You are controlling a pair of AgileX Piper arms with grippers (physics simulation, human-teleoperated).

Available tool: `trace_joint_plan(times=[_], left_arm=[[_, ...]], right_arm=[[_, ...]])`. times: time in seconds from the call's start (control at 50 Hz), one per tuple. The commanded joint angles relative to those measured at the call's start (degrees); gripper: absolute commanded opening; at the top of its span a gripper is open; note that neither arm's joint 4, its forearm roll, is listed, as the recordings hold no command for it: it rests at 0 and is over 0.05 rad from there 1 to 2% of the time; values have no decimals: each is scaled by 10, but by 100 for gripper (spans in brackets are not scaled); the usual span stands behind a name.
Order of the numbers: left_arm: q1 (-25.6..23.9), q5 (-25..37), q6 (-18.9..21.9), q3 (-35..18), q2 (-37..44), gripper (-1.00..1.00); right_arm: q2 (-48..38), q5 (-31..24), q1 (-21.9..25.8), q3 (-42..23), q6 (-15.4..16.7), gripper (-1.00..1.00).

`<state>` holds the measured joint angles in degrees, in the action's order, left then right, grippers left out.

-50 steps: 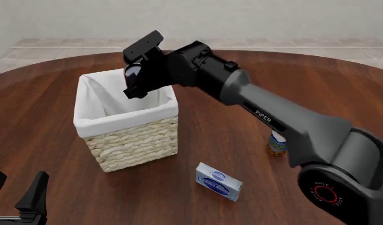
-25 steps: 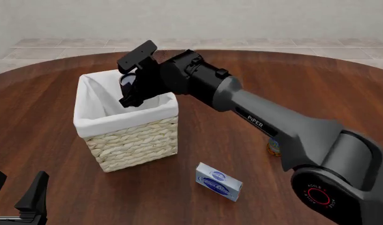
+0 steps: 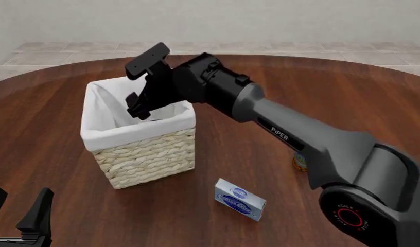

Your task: Pick up the tomato sauce, and put it in the basket.

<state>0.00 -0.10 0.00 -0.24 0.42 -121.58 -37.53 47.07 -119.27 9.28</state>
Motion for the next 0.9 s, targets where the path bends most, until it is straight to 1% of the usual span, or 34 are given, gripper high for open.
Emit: trace_joint_plan(times=[0.02,0.68,0.9], left_arm=[[0,0,0,0,0,100],[0,0,0,0,0,100],[0,0,0,0,0,100]], right_arm=[[4,-5,1,-7,2,100],[52,-25,8,-23,22,100],[81,-21,13,-5,30,100]])
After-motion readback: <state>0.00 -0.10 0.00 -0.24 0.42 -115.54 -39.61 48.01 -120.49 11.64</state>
